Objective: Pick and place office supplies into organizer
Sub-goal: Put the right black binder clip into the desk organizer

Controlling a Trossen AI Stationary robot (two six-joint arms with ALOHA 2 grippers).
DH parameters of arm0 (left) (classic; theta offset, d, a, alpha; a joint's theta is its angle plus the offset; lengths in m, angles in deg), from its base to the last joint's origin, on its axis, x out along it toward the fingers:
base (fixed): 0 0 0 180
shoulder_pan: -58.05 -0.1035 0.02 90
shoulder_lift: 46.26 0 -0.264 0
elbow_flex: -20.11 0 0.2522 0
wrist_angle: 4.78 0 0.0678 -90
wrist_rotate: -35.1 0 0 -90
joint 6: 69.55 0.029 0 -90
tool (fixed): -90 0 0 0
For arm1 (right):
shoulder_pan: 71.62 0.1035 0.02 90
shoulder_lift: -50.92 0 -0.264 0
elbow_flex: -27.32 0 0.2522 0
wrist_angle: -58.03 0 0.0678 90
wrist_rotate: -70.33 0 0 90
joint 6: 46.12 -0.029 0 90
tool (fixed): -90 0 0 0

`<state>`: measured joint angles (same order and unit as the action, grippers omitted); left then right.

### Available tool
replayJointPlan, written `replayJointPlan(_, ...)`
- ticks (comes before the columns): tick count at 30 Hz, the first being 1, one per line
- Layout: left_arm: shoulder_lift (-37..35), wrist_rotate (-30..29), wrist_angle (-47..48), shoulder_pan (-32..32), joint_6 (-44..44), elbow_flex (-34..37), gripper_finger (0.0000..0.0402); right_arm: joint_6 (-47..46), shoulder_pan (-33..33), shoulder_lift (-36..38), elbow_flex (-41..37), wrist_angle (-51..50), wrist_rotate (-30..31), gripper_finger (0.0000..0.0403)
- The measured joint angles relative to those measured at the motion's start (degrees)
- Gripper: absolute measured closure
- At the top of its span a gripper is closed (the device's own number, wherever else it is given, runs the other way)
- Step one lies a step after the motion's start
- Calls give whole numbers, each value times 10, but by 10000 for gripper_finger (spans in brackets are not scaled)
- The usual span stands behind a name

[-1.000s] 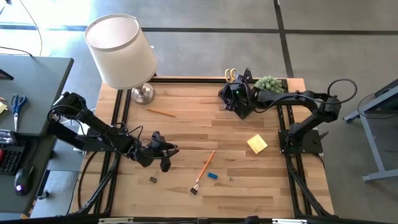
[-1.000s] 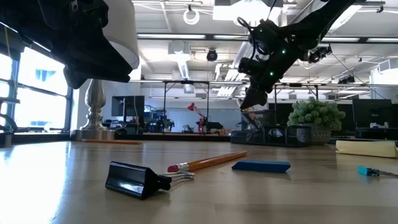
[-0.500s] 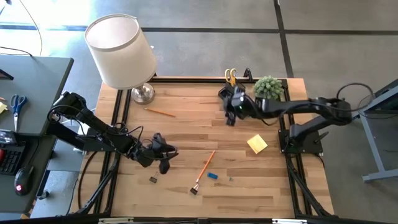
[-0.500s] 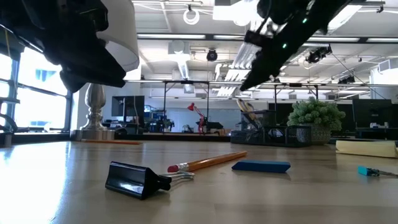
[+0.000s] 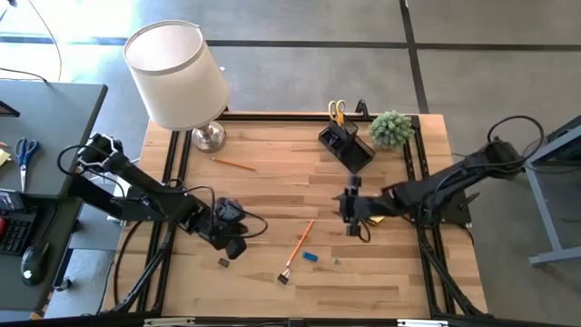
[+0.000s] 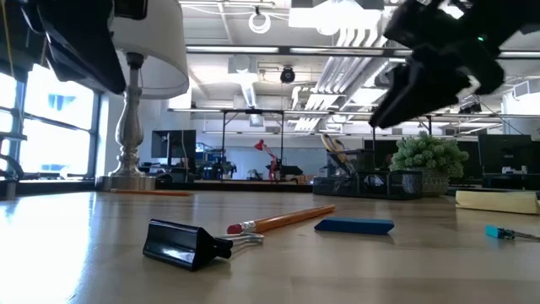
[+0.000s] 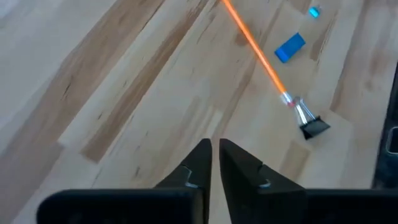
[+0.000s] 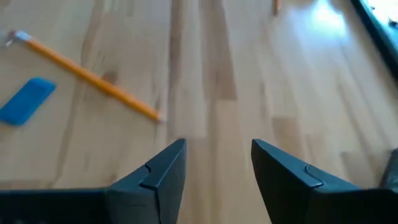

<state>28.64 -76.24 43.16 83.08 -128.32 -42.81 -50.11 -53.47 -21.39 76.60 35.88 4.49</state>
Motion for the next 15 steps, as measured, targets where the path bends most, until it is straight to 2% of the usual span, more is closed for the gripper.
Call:
replayJointPlan(5,0,3,36,32,-69,-12,389,-37,52,0,-41,31,18,239)
replayJointPlan(10,5,9,64,72,-186,-8,389,-31,72,0,-72,48,39,248)
replayJointPlan(12,18,33,71,85,-221,-8,389,-19,72,0,-80,54,39,252)
replayJointPlan(15,48,105,68,88,-260,-8,389,12,70,0,-98,78,43,256)
